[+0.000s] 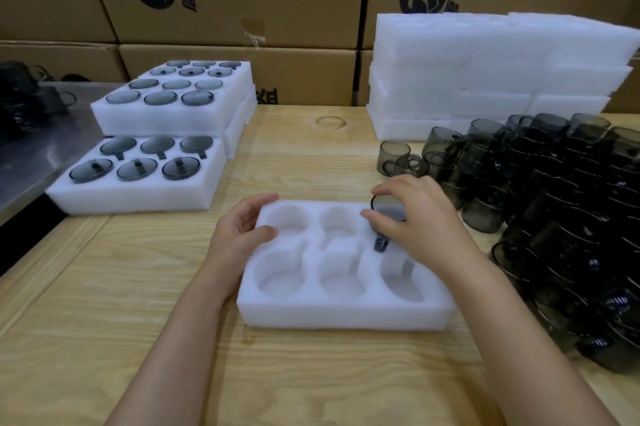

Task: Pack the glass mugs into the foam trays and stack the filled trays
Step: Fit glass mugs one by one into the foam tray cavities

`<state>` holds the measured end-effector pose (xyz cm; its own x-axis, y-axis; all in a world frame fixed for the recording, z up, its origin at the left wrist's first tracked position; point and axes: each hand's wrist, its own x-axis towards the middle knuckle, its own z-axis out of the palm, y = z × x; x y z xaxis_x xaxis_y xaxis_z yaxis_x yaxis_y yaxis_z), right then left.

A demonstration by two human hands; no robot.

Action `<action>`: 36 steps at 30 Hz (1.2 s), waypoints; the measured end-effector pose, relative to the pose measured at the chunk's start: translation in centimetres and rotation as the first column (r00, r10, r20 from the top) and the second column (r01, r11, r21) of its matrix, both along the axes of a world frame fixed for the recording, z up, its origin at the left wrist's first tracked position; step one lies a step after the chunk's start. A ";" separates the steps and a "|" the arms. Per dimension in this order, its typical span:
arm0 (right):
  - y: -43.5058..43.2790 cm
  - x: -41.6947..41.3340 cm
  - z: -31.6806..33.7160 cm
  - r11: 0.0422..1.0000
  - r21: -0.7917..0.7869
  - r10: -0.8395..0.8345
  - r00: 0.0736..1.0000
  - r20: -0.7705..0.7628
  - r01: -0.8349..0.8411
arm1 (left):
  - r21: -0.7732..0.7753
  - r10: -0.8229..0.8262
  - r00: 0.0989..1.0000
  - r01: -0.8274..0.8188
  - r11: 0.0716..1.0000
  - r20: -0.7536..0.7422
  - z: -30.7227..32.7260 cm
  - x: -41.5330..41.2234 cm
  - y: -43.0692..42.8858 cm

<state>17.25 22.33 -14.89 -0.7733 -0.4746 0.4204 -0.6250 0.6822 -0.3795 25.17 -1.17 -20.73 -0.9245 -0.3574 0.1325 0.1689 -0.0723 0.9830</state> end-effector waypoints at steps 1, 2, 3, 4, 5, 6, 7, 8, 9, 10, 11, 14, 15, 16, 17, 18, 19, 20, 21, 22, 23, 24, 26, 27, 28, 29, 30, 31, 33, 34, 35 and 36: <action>0.0 0.0 0.0 1.000 0.027 0.004 1.000 -0.010 -0.004 | 0.001 0.000 1.000 0.000 1.000 0.000 0.0 0.0 0.0; 0.0 0.0 0.1 0.998 0.057 0.013 1.000 -0.024 -0.011 | 0.003 -0.001 1.000 0.001 1.000 0.000 0.0 0.0 0.0; 0.0 0.0 0.2 0.995 0.094 0.021 0.999 -0.034 -0.018 | 0.002 -0.002 1.000 0.002 1.000 0.000 0.1 0.0 0.0; 0.1 -0.1 0.4 0.990 0.143 0.029 0.999 -0.037 -0.023 | 0.000 -0.002 1.000 0.002 1.000 0.001 0.1 0.0 0.0; 0.2 -0.2 0.5 0.980 0.195 0.034 0.999 -0.026 -0.028 | -0.001 -0.002 1.000 0.002 1.000 0.001 0.1 0.0 0.1; 0.3 -0.5 0.8 0.970 0.239 0.035 0.999 0.008 -0.036 | -0.002 -0.001 1.000 0.001 1.000 0.001 0.1 0.0 0.1; 0.3 -0.8 1.4 0.966 0.254 0.022 0.996 0.090 -0.045 | -0.001 0.001 1.000 -0.001 1.000 0.003 0.1 0.0 0.1; 0.2 -1.1 2.1 0.970 0.236 0.006 0.978 0.208 -0.056 | 0.001 0.003 1.000 -0.003 1.000 0.005 0.2 0.0 0.2; -0.2 -1.4 2.7 0.980 0.193 -0.004 0.952 0.305 -0.057 | 0.003 0.005 1.000 -0.005 1.000 0.008 0.2 0.0 0.2; -0.7 -2.0 3.1 0.986 0.161 -0.007 0.938 0.346 -0.052 | 0.004 0.007 1.000 -0.007 1.000 0.009 0.3 0.0 0.2; -1.4 -2.5 3.2 0.985 0.162 -0.005 0.941 0.340 -0.053 | 0.002 0.008 1.000 -0.008 1.000 0.011 0.3 0.0 0.2; -3.8 -3.6 2.5 0.938 0.332 -0.018 0.941 0.338 -0.101 | -0.001 0.006 1.000 -0.006 1.000 0.013 0.4 0.0 0.3; -4.3 -3.8 2.0 0.915 0.389 -0.044 0.932 0.361 -0.108 | 0.000 0.004 1.000 -0.004 1.000 0.013 0.4 0.1 0.3; -4.5 -4.1 1.5 0.903 0.417 -0.065 0.925 0.374 -0.106 | -0.001 0.003 1.000 -0.003 1.000 0.013 0.5 0.1 0.4; -4.5 -4.3 1.1 0.903 0.418 -0.068 0.924 0.377 -0.104 | -0.002 0.003 1.000 -0.003 1.000 0.013 0.5 0.1 0.3; -4.4 -4.3 0.7 0.907 0.408 -0.060 0.924 0.377 -0.108 | -0.002 0.005 1.000 -0.005 1.000 0.014 0.5 0.0 0.3; -4.4 -4.3 0.2 0.907 0.406 -0.055 0.923 0.380 -0.113 | 0.000 0.006 1.000 -0.006 1.000 0.017 0.5 0.0 0.3; -4.3 -4.2 -0.2 0.903 0.414 -0.060 0.920 0.388 -0.116 | 0.003 0.008 1.000 -0.008 1.000 0.019 0.5 0.1 0.4; -4.3 -4.1 -0.6 0.897 0.429 -0.073 0.918 0.389 -0.110 | 0.005 0.011 1.000 -0.011 1.000 0.020 0.5 0.1 0.4; -4.5 -4.0 -1.0 0.889 0.449 -0.095 0.920 0.381 -0.094 | 0.007 0.014 1.000 -0.014 1.000 0.020 0.4 0.0 0.4; -4.7 -3.9 -1.2 0.880 0.469 -0.114 0.925 0.363 -0.075 | 0.010 0.017 1.000 -0.017 1.000 0.023 0.4 0.0 0.5; -4.8 -3.7 -1.4 0.873 0.484 -0.125 0.933 0.337 -0.058 | 0.015 0.019 0.999 -0.019 1.000 0.027 0.4 0.0 0.5; -4.8 -3.5 -1.4 0.876 0.481 -0.124 0.950 0.287 -0.031 | 0.020 0.021 0.999 -0.021 1.000 0.032 0.4 0.0 0.6; -4.7 -3.4 -1.3 0.883 0.469 -0.121 0.952 0.280 -0.026 | 0.020 0.022 0.999 -0.023 1.000 0.036 0.4 0.0 0.6; -4.6 -3.4 -1.3 0.887 0.461 -0.117 0.951 0.285 -0.029 | 0.021 0.026 0.999 -0.027 0.999 0.040 0.5 0.0 0.7; -4.5 -3.4 -1.2 0.892 0.451 -0.110 0.948 0.297 -0.038 | 0.024 0.030 0.999 -0.031 0.999 0.042 0.5 0.0 0.7; -4.4 -3.4 -1.2 0.895 0.443 -0.101 0.946 0.308 -0.049 | 0.027 0.032 0.999 -0.034 0.999 0.042 0.5 0.1 0.8; -4.4 -3.5 -1.1 0.897 0.437 -0.097 0.942 0.320 -0.056 | 0.031 0.033 0.999 -0.034 0.999 0.041 0.5 0.1 0.8; -4.4 -3.8 -0.8 0.897 0.438 -0.113 0.927 0.358 -0.061 | 0.041 0.038 0.998 -0.039 0.998 0.047 0.4 0.1 0.7; -4.4 -4.0 -0.6 0.902 0.429 -0.129 0.916 0.380 -0.051 | 0.044 0.039 0.998 -0.041 0.998 0.050 0.4 0.0 0.7; -4.4 -4.1 -0.6 0.915 0.403 -0.146 0.906 0.397 -0.029 | 0.045 0.037 0.998 -0.040 0.998 0.050 0.4 0.0 0.6; -4.5 -4.2 -0.6 0.930 0.368 -0.160 0.900 0.406 0.000 | 0.047 0.036 0.998 -0.038 0.998 0.049 0.4 0.0 0.6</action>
